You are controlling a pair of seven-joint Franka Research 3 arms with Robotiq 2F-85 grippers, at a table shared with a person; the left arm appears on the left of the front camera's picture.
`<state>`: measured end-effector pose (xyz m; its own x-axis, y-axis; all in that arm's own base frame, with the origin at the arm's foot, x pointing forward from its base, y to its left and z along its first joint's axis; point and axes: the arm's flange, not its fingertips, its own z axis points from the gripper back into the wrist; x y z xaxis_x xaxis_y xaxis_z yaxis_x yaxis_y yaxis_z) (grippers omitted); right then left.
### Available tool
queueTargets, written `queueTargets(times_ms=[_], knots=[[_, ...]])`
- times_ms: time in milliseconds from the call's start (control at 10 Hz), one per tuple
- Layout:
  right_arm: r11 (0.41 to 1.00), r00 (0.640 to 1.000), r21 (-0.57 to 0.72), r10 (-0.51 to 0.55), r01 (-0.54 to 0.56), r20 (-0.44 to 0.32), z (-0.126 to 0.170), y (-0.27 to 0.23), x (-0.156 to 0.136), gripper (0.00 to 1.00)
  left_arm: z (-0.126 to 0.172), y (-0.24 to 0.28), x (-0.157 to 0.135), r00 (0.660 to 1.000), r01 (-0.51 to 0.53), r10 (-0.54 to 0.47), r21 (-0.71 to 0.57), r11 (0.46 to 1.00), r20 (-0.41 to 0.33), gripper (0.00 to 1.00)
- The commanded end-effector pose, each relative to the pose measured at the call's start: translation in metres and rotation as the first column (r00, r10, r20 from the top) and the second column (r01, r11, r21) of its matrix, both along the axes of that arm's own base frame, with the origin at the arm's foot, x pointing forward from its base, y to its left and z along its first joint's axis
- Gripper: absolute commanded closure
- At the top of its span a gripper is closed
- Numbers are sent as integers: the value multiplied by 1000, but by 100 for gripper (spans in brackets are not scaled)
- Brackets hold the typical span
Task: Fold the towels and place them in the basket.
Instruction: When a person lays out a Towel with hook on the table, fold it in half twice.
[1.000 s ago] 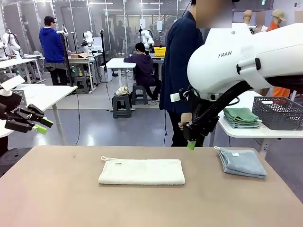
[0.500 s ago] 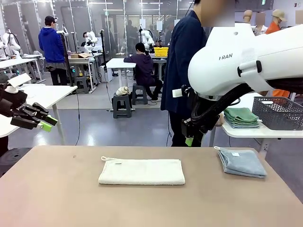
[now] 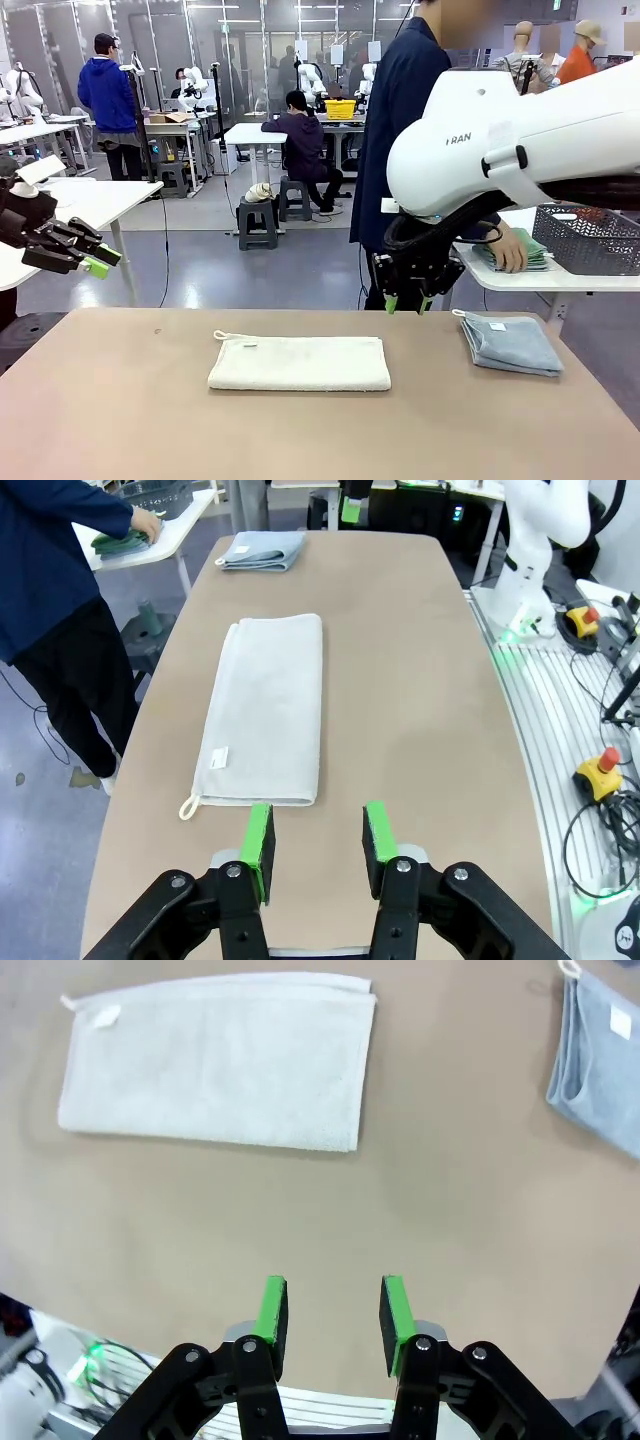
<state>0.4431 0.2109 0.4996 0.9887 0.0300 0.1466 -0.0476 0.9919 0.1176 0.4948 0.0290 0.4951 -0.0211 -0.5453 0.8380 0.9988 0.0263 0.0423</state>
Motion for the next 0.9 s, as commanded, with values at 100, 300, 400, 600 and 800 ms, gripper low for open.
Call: queueTargets(times_ms=[100,300,400,600,800], knots=[[1000,994,13,-27,26,109,-3,9,9,52,-1,1,-1,1000,5,-5,-2,1000,3,53],[999,999,16,-32,32,11,-2,2,4,52,-1,1,-1,1000,5,-5,-2,1000,3,53],[999,999,16,-32,32,11,-2,2,4,52,-1,1,-1,1000,5,-5,-2,1000,3,53],[999,999,17,-31,30,24,-3,3,5,52,-1,1,-1,1000,5,-5,-2,1000,3,53],[996,995,1,-89,89,39,-42,4,35,52,-1,1,-1,1000,5,-5,-2,1000,3,53]])
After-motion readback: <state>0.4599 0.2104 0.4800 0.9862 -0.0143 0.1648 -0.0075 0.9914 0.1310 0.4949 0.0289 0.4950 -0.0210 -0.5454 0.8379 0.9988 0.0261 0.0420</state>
